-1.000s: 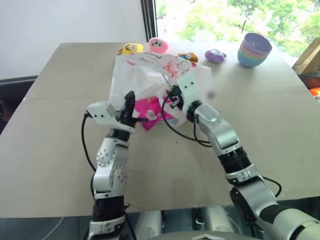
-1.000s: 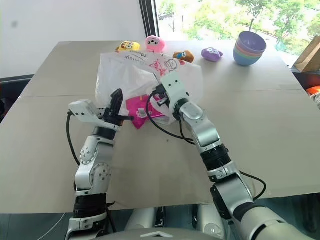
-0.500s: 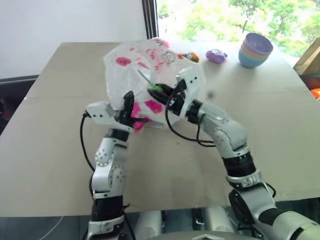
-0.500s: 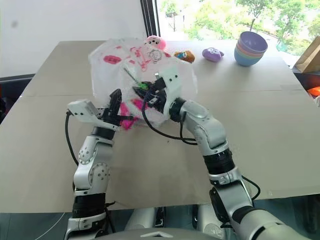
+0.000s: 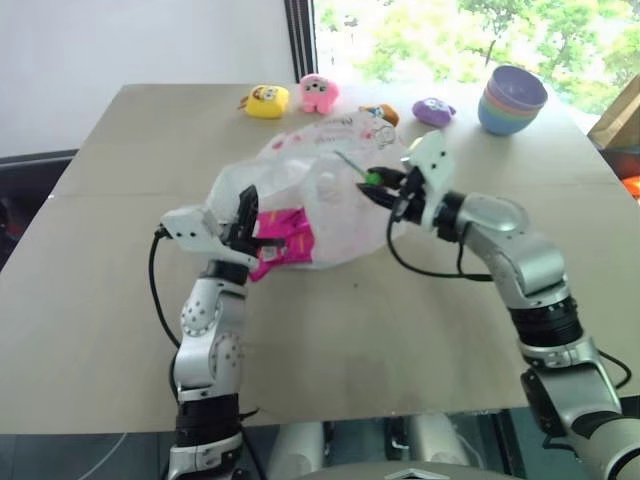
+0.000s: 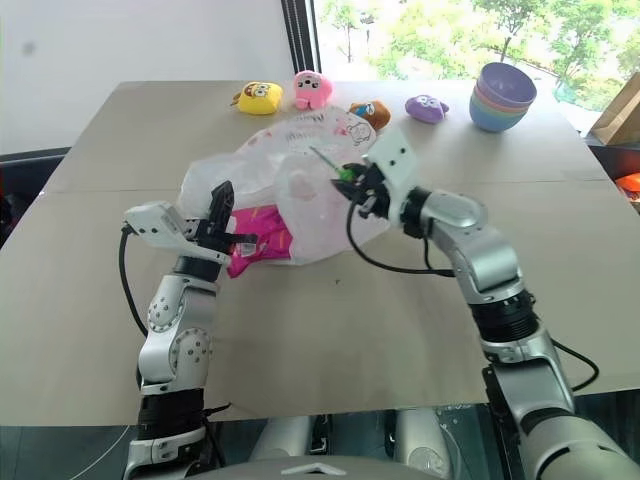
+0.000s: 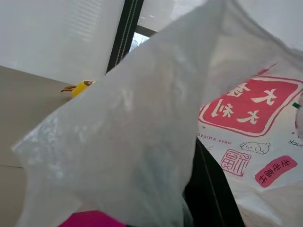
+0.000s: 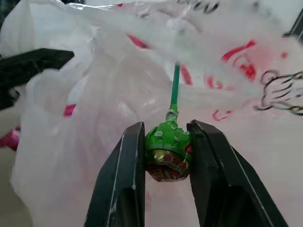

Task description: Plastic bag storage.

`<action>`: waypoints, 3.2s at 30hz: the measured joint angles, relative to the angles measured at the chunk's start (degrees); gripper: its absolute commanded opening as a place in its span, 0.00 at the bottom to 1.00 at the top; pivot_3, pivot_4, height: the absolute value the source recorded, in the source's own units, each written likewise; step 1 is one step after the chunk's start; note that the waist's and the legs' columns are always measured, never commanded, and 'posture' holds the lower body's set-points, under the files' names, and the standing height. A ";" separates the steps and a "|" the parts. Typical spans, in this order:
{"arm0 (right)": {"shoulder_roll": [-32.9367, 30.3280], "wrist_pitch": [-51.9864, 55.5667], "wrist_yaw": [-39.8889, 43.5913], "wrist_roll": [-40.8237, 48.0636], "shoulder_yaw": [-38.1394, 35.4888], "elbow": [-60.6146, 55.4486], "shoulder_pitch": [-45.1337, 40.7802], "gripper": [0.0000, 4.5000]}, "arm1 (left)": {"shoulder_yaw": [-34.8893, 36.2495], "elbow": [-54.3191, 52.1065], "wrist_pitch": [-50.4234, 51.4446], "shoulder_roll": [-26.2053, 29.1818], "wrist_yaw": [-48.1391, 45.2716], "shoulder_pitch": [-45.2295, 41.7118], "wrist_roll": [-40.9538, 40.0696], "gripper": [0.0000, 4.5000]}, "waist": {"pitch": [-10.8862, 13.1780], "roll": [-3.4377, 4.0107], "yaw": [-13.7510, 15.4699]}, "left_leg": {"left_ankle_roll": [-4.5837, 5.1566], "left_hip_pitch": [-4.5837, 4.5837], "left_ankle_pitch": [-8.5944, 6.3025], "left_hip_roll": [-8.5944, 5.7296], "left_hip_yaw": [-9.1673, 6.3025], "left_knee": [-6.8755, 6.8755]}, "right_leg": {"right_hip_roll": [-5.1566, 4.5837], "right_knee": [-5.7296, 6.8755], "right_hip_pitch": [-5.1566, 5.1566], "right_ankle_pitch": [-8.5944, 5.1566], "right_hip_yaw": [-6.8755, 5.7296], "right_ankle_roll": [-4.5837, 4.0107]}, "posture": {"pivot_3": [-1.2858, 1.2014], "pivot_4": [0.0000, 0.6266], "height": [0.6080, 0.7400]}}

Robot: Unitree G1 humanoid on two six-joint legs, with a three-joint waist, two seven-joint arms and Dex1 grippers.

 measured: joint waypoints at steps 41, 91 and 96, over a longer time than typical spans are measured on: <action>-24.09 25.83 15.85 29.10 -0.38 -27.12 20.84 0.17 | -1.33 4.59 -0.43 -0.67 -2.52 -8.06 1.53 0.00 | 0.00 -0.07 1.10 | 0.32 0.14 -0.19 0.02 -0.17 0.10 | 0.02 -0.32 0.38 0.05 -0.15 0.08 | 0.52 0.24 1.00; 17.74 1.94 -27.91 2.39 -3.46 20.26 -8.75 0.89 | -8.00 -5.32 11.07 -3.73 -7.01 -11.34 -9.44 0.00 | 0.05 0.03 1.12 | 0.10 -0.09 -0.05 -0.13 0.00 0.04 | 0.00 -0.44 0.27 0.11 0.03 0.23 | 0.52 0.24 1.00; 10.17 -1.20 -25.27 -6.17 0.65 14.33 0.83 0.89 | -7.03 -2.55 9.96 -5.51 -5.55 -15.47 -8.79 0.00 | 0.04 0.03 1.03 | 0.10 -0.07 -0.05 -0.24 -0.03 0.06 | 0.00 -0.45 0.36 0.06 0.20 0.30 | 0.52 0.24 1.00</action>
